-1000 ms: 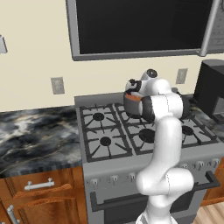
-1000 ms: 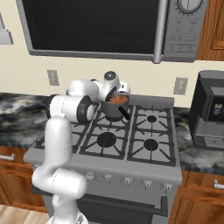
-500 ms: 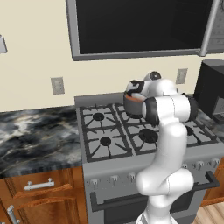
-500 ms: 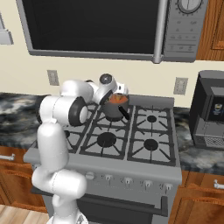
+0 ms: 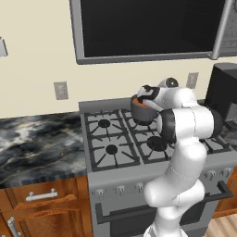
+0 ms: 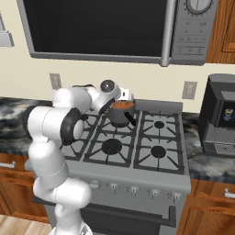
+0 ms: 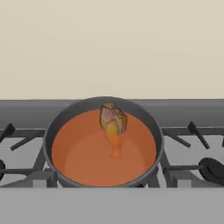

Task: Retrieve the chicken drumstick from the fridge and place it on the saucepan with marinade on the stove.

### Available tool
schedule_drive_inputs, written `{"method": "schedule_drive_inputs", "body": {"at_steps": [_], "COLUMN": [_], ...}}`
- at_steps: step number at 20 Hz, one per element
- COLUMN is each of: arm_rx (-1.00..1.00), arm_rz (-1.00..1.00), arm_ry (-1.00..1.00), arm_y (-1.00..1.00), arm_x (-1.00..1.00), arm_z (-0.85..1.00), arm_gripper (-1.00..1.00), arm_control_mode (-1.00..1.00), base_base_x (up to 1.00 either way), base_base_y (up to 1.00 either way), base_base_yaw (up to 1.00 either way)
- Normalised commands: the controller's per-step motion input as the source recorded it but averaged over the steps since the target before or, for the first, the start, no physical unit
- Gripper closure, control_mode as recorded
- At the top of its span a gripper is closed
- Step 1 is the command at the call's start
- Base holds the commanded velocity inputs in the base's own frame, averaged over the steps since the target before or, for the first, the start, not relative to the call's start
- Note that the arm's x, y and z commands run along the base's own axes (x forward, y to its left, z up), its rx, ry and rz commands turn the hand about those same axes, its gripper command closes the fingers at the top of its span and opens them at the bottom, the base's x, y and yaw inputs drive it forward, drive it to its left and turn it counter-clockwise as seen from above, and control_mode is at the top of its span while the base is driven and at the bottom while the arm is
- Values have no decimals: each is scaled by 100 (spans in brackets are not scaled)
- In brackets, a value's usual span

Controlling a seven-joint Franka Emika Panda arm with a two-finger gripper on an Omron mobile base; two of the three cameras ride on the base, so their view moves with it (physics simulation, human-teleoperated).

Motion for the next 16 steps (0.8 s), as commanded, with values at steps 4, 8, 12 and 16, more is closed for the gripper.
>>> {"method": "schedule_drive_inputs", "body": {"at_steps": [4,8,12,16], "arm_rx": [0,0,0,0], "arm_rz": [0,0,0,-2], "arm_ry": [1,7,9,8], "arm_y": [0,2,2,0], "arm_x": [-59,-58,-72,-93], "arm_z": [63,73,55,42], "arm_gripper": [-100,-100,-100,-100], "arm_control_mode": [-100,-100,-100,-100], "base_base_x": [0,0,0,0], "base_base_y": [0,0,0,0], "base_base_yaw": [0,0,0,0]}}
